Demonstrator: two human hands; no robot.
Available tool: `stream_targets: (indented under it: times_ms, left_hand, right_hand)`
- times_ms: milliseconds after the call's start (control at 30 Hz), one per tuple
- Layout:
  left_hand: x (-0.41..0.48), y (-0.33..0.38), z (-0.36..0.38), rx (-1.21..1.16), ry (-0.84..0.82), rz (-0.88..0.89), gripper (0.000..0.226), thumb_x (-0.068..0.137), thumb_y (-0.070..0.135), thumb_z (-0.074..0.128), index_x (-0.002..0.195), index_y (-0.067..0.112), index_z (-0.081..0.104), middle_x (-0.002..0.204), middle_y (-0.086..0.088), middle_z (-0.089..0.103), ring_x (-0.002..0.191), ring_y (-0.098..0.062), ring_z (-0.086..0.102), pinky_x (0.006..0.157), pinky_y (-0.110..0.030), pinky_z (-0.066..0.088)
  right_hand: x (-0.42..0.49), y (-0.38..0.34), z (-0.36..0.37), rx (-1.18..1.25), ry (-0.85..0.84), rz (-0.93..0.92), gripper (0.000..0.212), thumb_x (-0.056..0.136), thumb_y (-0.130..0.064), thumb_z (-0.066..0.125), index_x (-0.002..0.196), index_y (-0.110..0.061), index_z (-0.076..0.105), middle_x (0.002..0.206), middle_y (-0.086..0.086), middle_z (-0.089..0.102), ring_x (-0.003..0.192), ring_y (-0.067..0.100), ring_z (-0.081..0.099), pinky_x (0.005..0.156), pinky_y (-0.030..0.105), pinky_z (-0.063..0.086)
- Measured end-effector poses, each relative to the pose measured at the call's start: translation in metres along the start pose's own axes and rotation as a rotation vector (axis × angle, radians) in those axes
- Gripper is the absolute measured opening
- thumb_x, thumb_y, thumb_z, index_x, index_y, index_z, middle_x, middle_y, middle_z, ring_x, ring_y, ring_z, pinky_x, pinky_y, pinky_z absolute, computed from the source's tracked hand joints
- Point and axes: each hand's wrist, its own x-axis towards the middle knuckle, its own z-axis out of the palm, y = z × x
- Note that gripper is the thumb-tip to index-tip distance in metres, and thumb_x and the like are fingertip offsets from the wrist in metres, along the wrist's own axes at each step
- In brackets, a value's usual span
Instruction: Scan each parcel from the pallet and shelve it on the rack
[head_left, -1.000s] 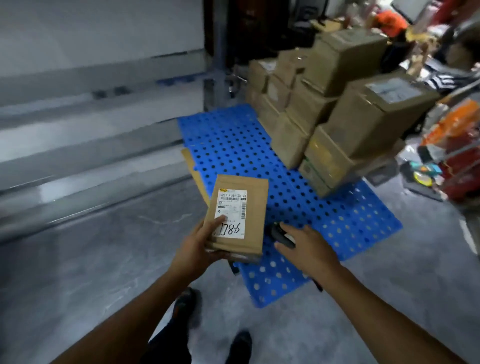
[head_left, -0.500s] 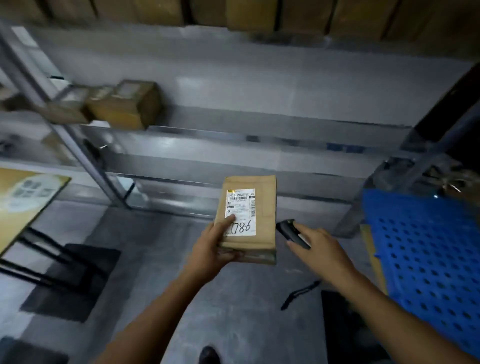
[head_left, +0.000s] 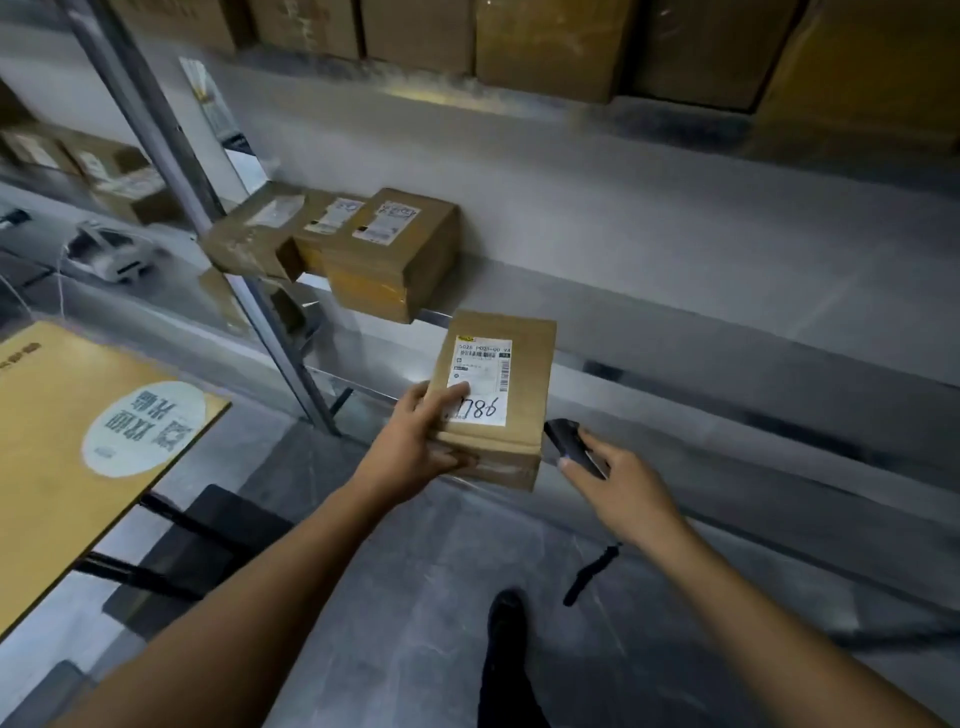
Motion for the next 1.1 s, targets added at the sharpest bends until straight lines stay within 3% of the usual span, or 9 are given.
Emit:
stream_targets:
  times_ms: [100,200,367,500,667,733,800,967,1100]
  left_hand:
    - [0.08,-0.016,-0.003,0.021,0.009,-0.053,0.095,0.074,0.026,0.092,0.153,0.039,0.041,0.158,-0.003,0.022,0.127,-0.009,0.039,0.101,-0.001,0.032]
    - [0.146,-0.024,-0.011,0.068,0.021,-0.069,0.095,0.075,0.027,0.091,0.154,0.039,0.039,0.161,-0.007,0.02,0.13,-0.015,0.04,0.11,-0.023,0.038]
    - [0.219,-0.044,-0.021,0.351,0.142,0.002,0.084,0.081,0.03,0.085,0.154,0.024,0.044,0.164,-0.015,0.021,0.152,-0.039,0.022,0.116,-0.055,0.037]
    - [0.235,-0.064,-0.009,0.428,0.18,0.166,0.084,0.085,0.042,0.073,0.158,0.018,0.037,0.167,-0.012,0.025,0.158,-0.036,0.008,0.124,-0.054,0.017]
    - [0.262,-0.085,0.0,0.472,0.076,0.188,0.098,0.087,0.073,0.053,0.164,0.026,0.016,0.172,-0.004,0.014,0.159,-0.029,-0.001,0.128,-0.05,0.001]
    - [0.273,-0.084,-0.001,0.495,0.041,0.165,0.099,0.086,0.079,0.044,0.165,0.029,0.01,0.172,-0.003,0.011,0.159,-0.029,-0.003,0.127,-0.05,0.001]
    - [0.279,-0.084,-0.003,0.502,0.023,0.156,0.099,0.085,0.08,0.039,0.165,0.029,0.011,0.171,-0.005,0.014,0.158,-0.031,0.001,0.127,-0.052,0.003]
    - [0.273,-0.08,-0.005,0.446,0.017,0.192,0.1,0.084,0.078,0.049,0.163,0.025,0.021,0.171,-0.007,0.016,0.158,-0.035,0.004,0.125,-0.051,-0.007]
    - [0.256,-0.05,0.007,0.316,-0.007,0.22,0.097,0.085,0.073,0.054,0.16,0.016,0.031,0.169,-0.013,0.022,0.157,-0.037,0.009,0.125,-0.058,-0.002]
  right_hand:
    - [0.091,-0.007,-0.002,0.008,-0.036,-0.008,0.053,0.092,-0.053,0.058,0.142,-0.038,0.051,0.123,-0.002,0.068,0.099,0.015,0.064,0.079,0.033,0.053]
    - [0.162,-0.018,-0.006,0.002,-0.053,-0.01,0.054,0.093,-0.056,0.056,0.144,-0.039,0.05,0.122,-0.008,0.065,0.095,0.008,0.059,0.073,0.026,0.044]
    - [0.251,-0.046,-0.008,-0.017,-0.091,0.036,0.052,0.092,-0.051,0.058,0.142,-0.038,0.052,0.11,0.006,0.07,0.073,0.013,0.062,0.075,0.039,0.058]
    - [0.283,-0.067,0.013,0.013,-0.088,0.07,0.05,0.091,-0.048,0.06,0.139,-0.034,0.055,0.104,0.003,0.072,0.078,0.021,0.069,0.072,0.045,0.059]
    - [0.307,-0.086,0.03,-0.033,0.013,0.114,0.048,0.092,-0.045,0.057,0.14,-0.036,0.056,0.109,0.001,0.07,0.078,0.007,0.059,0.071,0.024,0.05]
    - [0.31,-0.091,0.032,-0.009,0.061,0.149,0.047,0.092,-0.04,0.058,0.138,-0.034,0.058,0.086,-0.017,0.066,0.067,-0.012,0.06,0.057,0.005,0.042]
    - [0.308,-0.096,0.032,-0.002,0.068,0.169,0.045,0.092,-0.036,0.058,0.137,-0.034,0.059,0.07,-0.032,0.057,0.063,-0.027,0.053,0.049,0.0,0.038]
    - [0.269,-0.094,0.026,0.034,0.114,0.164,0.051,0.094,-0.044,0.058,0.144,-0.036,0.051,0.123,-0.006,0.066,0.104,0.012,0.063,0.09,0.031,0.054]
    - [0.2,-0.07,0.004,0.06,0.196,0.241,0.059,0.091,-0.053,0.062,0.147,-0.04,0.046,0.129,-0.008,0.062,0.11,0.011,0.061,0.089,0.025,0.05]
